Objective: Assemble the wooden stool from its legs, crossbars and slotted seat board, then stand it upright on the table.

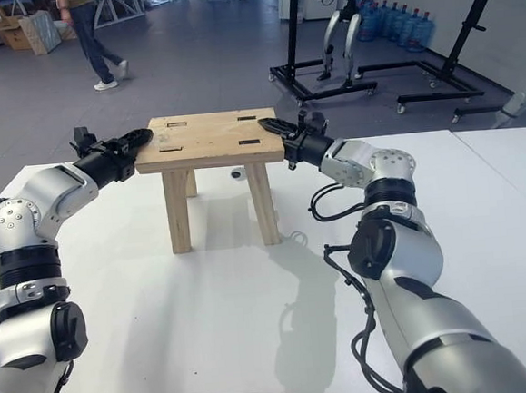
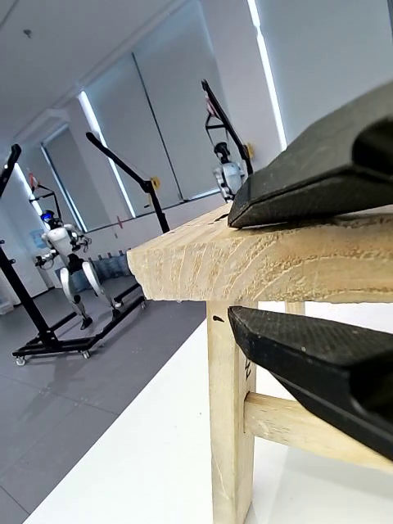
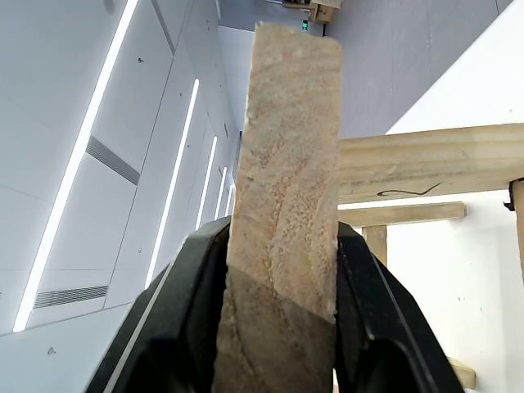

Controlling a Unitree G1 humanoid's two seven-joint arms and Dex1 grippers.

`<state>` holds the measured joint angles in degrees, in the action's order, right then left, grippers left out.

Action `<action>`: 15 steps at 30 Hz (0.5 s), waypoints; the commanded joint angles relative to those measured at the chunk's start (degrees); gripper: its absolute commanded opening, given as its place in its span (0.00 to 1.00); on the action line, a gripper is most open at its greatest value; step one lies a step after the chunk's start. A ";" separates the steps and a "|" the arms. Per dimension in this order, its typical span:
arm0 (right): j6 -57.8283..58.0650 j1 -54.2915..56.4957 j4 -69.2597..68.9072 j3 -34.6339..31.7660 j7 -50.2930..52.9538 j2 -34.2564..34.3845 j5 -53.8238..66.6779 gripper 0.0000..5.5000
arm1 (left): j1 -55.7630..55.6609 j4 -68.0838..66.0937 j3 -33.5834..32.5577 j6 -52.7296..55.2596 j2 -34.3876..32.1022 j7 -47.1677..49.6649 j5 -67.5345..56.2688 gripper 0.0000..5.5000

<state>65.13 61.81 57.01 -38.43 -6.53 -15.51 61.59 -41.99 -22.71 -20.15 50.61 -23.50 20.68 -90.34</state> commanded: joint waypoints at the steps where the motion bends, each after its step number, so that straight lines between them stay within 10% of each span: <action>1: -3.68 -2.11 -0.85 1.99 0.78 2.31 -4.57 0.39 | 1.39 -3.08 -0.18 1.41 4.23 0.68 3.07 0.41; 15: -4.58 3.09 -0.42 -6.02 0.52 -5.22 -1.43 0.76 | -8.94 -7.15 -12.52 -2.63 1.04 2.47 3.12 0.62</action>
<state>61.05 61.64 56.18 -43.01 -6.83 -17.18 59.60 -47.73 -29.65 -30.62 48.80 -18.97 22.38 -88.51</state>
